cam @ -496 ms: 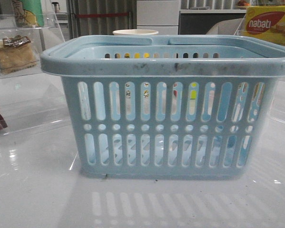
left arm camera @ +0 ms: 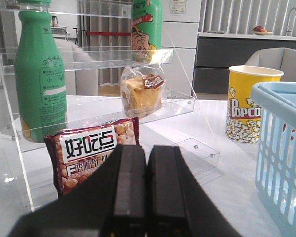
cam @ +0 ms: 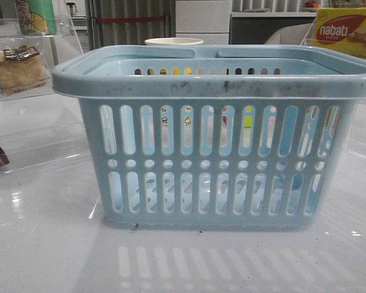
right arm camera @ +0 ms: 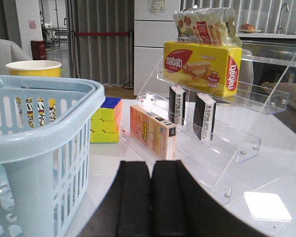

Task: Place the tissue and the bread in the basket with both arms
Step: 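Move the right gripper toward the black-and-white tissue pack on the shelf, then grasp the black-and-white tissue pack with the right gripper, then carry the tissue pack over the basket with the right gripper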

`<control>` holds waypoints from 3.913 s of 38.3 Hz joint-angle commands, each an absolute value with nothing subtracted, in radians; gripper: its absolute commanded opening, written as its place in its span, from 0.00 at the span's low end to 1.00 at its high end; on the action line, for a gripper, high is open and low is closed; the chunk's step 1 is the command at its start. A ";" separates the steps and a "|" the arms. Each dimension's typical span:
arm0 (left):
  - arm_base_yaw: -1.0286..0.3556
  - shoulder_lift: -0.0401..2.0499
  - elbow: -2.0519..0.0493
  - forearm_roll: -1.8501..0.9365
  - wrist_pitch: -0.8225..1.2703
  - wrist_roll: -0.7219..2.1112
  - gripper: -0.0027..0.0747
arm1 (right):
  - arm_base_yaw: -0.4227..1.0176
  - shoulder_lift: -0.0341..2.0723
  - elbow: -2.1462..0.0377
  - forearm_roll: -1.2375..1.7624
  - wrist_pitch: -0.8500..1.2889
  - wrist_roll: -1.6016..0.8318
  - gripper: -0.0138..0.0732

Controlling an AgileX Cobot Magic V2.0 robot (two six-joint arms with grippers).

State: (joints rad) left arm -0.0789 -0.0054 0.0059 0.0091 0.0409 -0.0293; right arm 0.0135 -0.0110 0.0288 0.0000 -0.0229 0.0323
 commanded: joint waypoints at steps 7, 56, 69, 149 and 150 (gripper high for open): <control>-0.082 -0.021 0.013 0.000 -0.048 -0.035 0.15 | 0.009 -0.030 0.023 -0.009 -0.114 0.031 0.22; -0.082 0.588 -0.625 0.035 0.425 -0.033 0.15 | 0.009 0.665 -0.691 -0.010 0.556 0.031 0.22; -0.082 0.725 -0.623 0.033 0.428 -0.033 0.51 | 0.009 0.925 -0.691 -0.010 0.546 0.031 0.61; -0.082 0.743 -0.623 0.033 0.410 -0.033 0.55 | -0.178 1.830 -1.523 -0.063 0.397 0.034 0.37; -0.082 0.743 -0.623 0.033 0.410 -0.033 0.55 | -0.178 1.826 -1.523 -0.063 0.397 0.034 0.36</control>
State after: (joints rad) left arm -0.0789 0.7410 -0.5962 0.0403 0.4942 -0.0293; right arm -0.1720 1.8878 -1.4830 -0.0453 0.4647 0.0323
